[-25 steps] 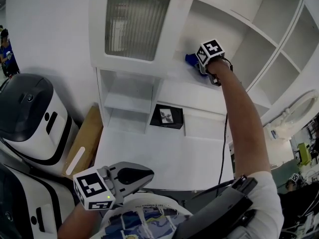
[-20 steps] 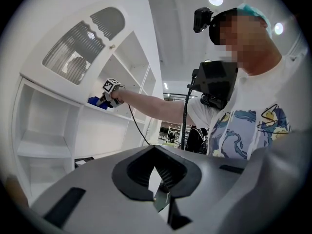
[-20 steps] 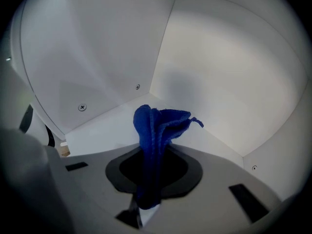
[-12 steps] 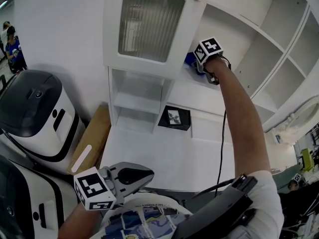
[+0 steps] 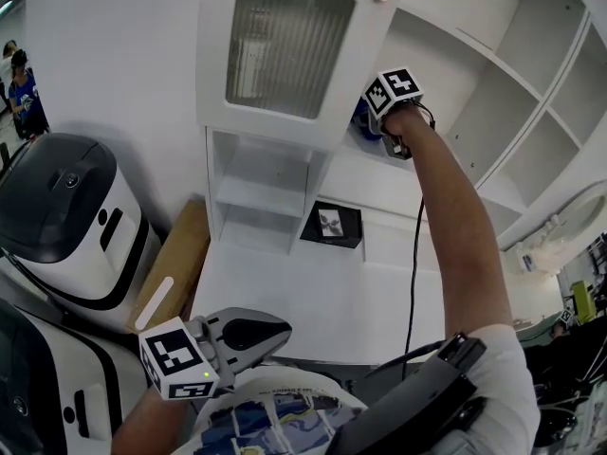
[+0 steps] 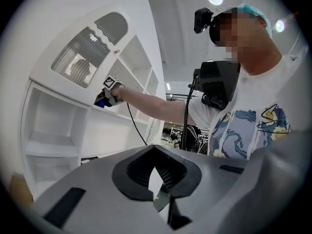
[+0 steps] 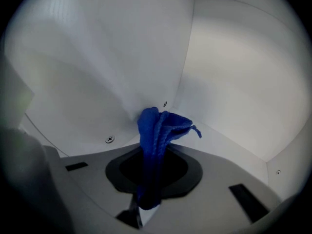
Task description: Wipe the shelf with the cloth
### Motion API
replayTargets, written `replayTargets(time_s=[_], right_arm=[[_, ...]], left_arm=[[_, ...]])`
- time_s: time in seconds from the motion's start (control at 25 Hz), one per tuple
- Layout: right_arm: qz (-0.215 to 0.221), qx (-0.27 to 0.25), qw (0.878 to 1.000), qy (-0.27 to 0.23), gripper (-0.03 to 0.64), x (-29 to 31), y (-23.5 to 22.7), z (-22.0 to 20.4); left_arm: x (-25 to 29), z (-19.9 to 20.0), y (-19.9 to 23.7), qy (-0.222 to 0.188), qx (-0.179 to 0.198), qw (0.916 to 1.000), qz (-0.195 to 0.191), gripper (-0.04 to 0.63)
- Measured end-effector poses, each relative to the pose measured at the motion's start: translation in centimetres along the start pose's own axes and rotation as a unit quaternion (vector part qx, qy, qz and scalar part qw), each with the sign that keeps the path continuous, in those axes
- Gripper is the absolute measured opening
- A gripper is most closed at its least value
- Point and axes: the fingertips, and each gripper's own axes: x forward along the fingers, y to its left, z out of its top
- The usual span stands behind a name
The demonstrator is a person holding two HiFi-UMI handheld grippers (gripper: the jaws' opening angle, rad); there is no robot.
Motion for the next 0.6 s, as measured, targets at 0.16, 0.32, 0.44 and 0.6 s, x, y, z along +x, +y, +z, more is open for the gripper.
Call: replayTargets(time_s=[0.16, 0.32, 0.44, 0.6], right_arm=[[-0.023, -0.004, 1.0, -0.011, 0.069, -1.4, -1.7, -0.2], [-0.047, 0.006, 0.999, -0.022, 0.069, -3.7, -4.7, -1.3], [-0.073, 0.015, 0.997, -0.023, 0.069, -5.5, -7.8, -2.9], [-0.115, 0.029, 0.993, -0.015, 0.069, -8.1, -12.1, -5.9]], left_arm=[[0.7, 0.2, 0.0, -0.001, 0.001, 0.9999, -0.014, 0.003], [2.0, 0.3, 0.0, 0.002, 0.0, 0.9995, -0.033, 0.003], [3.2, 0.4, -0.1, 0.004, 0.001, 0.9987, -0.05, 0.003], [4.7, 0.3, -0.2, 0.009, 0.002, 0.9972, -0.075, 0.003]])
